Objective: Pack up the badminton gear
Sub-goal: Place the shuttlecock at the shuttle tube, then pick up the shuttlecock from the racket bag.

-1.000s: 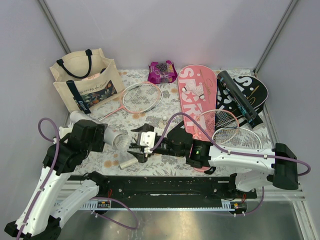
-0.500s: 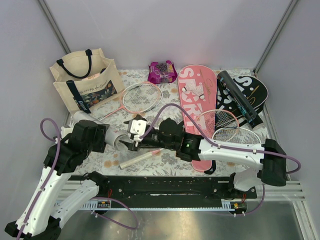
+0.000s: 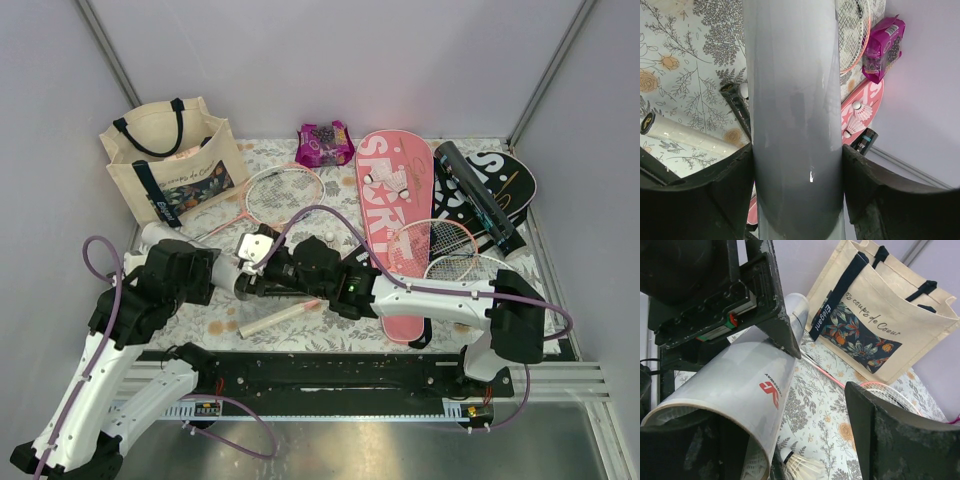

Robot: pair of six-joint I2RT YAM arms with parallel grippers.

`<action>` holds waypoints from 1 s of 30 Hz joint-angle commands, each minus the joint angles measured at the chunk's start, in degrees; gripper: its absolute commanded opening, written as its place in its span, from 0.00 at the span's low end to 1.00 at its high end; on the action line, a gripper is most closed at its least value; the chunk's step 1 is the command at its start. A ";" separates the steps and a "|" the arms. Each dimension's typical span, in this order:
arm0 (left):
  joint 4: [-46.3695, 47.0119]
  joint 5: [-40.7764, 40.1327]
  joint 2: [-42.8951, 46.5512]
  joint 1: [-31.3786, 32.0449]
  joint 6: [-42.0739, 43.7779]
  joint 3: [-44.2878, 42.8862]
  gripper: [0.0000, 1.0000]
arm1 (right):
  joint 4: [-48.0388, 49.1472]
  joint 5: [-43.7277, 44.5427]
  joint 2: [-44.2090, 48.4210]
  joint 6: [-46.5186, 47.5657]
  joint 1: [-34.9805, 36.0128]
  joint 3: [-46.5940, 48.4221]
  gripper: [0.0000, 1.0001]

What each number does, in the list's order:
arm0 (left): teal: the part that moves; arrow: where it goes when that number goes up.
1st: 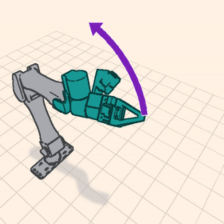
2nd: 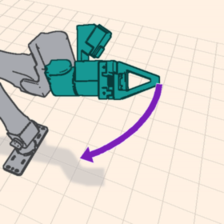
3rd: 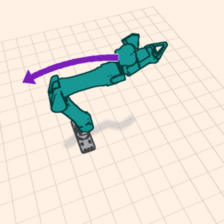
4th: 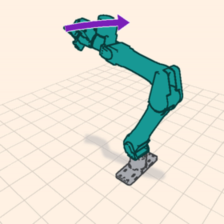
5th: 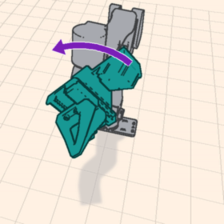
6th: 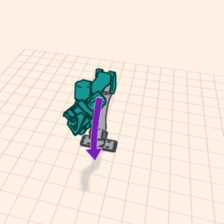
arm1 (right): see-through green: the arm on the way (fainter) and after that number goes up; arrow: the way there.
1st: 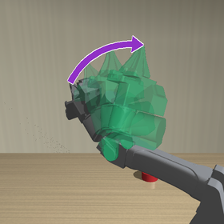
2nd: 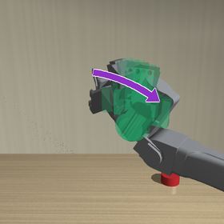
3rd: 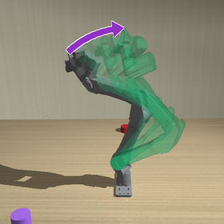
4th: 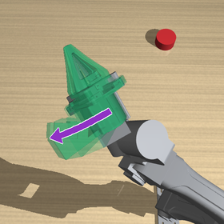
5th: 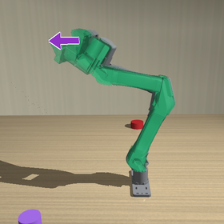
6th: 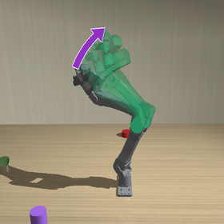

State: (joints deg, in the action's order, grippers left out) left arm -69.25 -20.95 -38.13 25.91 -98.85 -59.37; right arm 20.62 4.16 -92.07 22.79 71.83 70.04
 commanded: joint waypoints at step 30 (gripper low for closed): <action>12.30 -6.65 1.21 0.19 10.86 3.65 0.05 | -46.79 -17.00 -3.69 -11.98 -42.55 20.89 0.91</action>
State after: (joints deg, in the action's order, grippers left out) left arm -62.37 -24.93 -39.09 25.98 -92.95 -55.55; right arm -16.23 -9.61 -87.46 10.22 35.70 81.93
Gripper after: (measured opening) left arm 0.667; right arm 0.925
